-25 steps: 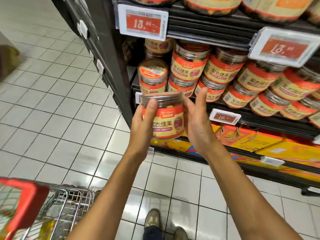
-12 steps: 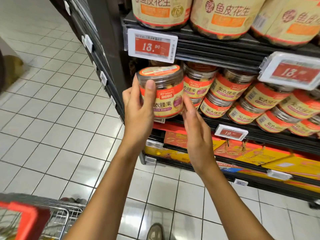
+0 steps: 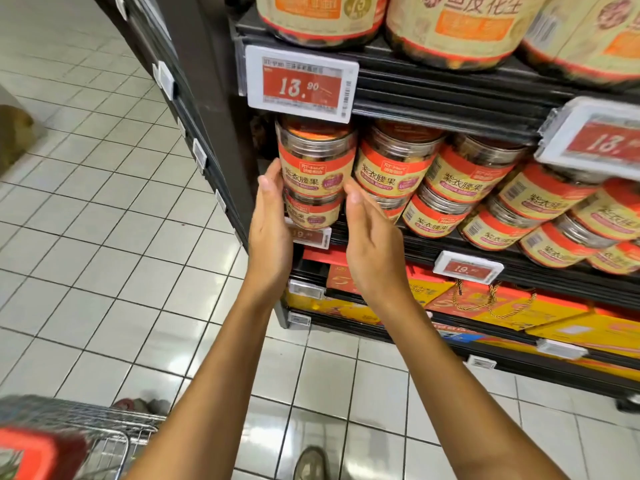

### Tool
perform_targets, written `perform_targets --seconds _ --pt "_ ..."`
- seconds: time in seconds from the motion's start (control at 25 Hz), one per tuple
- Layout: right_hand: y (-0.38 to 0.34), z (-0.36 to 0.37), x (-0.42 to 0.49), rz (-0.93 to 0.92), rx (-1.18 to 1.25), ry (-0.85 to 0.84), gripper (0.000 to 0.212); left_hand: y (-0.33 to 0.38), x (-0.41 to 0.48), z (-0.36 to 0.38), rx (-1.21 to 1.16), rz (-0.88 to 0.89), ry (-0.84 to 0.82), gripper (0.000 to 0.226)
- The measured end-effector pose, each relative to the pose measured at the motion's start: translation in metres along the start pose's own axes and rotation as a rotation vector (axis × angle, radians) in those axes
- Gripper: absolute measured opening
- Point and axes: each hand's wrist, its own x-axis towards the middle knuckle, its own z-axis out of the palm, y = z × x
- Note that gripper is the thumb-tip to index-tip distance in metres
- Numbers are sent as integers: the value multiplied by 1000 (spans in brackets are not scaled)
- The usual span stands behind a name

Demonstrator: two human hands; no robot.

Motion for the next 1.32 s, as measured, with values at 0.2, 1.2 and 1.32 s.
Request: perform_targets --seconds 0.2,1.2,1.32 --pt "15 7 -2 106 154 28 42 -16 -4 -2 -10 -144 41 62" --pt "-130 -36 -233 -40 286 -758 30 185 -420 -72 62 -266 862 20" --pt "-148 -8 -280 -42 323 -909 32 197 -493 -83 31 -220 1067 20"
